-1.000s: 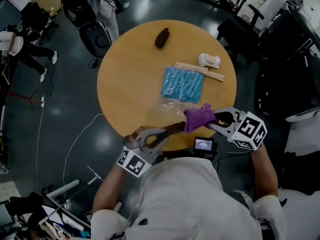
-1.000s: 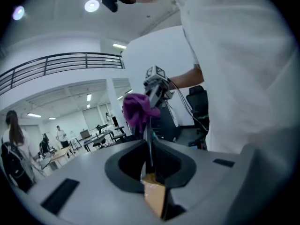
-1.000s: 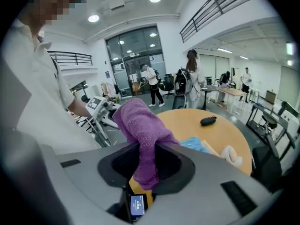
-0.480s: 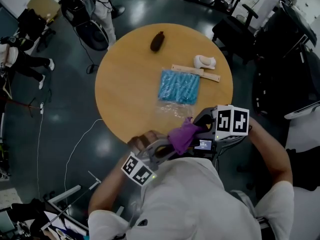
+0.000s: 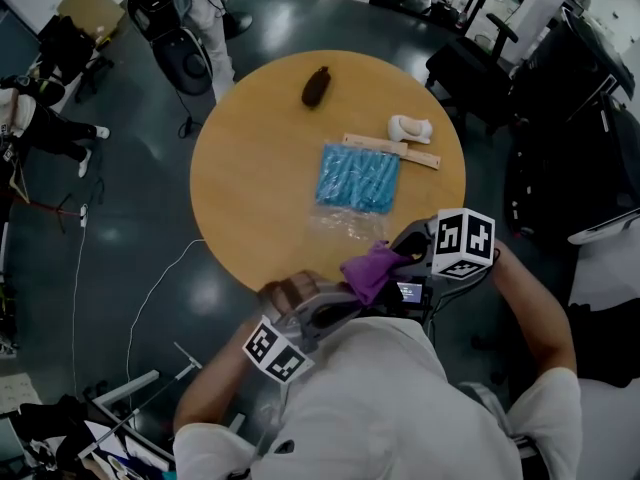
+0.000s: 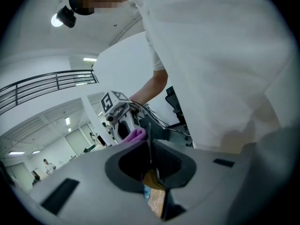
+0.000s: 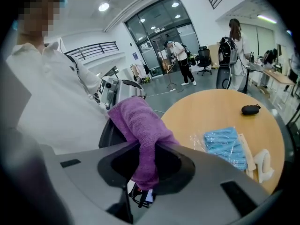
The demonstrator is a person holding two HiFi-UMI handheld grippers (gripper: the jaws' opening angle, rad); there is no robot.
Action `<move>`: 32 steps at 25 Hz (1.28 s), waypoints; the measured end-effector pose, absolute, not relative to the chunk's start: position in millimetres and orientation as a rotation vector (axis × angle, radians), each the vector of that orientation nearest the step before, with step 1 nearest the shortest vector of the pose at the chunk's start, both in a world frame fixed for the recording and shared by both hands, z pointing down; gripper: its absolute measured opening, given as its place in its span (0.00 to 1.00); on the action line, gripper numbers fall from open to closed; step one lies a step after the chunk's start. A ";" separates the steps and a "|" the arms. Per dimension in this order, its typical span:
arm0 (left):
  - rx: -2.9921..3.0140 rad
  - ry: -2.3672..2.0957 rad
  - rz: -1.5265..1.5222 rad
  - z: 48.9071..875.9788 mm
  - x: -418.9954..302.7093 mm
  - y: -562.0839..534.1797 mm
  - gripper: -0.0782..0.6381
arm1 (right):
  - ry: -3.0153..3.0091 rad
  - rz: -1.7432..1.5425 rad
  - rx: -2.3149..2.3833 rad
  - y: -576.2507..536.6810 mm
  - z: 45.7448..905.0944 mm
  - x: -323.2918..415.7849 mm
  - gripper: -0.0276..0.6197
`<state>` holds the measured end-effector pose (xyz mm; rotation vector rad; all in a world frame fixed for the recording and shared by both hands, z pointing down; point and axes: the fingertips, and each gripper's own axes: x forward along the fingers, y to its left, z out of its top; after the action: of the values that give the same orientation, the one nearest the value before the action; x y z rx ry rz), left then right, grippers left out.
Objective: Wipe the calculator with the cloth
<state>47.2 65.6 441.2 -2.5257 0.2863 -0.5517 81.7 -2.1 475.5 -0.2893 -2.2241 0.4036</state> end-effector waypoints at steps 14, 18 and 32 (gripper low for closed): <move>-2.569 0.295 -0.448 419.7 56.1 66.8 0.18 | -2.218 0.533 -0.342 8.7 503.2 78.0 0.18; -2.565 0.295 -0.438 413.9 56.8 67.7 0.18 | -2.225 0.584 -0.357 12.2 508.7 76.7 0.18; -2.569 0.290 -0.395 398.4 58.3 73.6 0.18 | -2.167 0.635 -0.426 31.4 532.9 79.9 0.18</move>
<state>58.3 73.6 398.4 -2.5691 0.2900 -0.3946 79.9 31.4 532.9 -0.4264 -2.1666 0.6345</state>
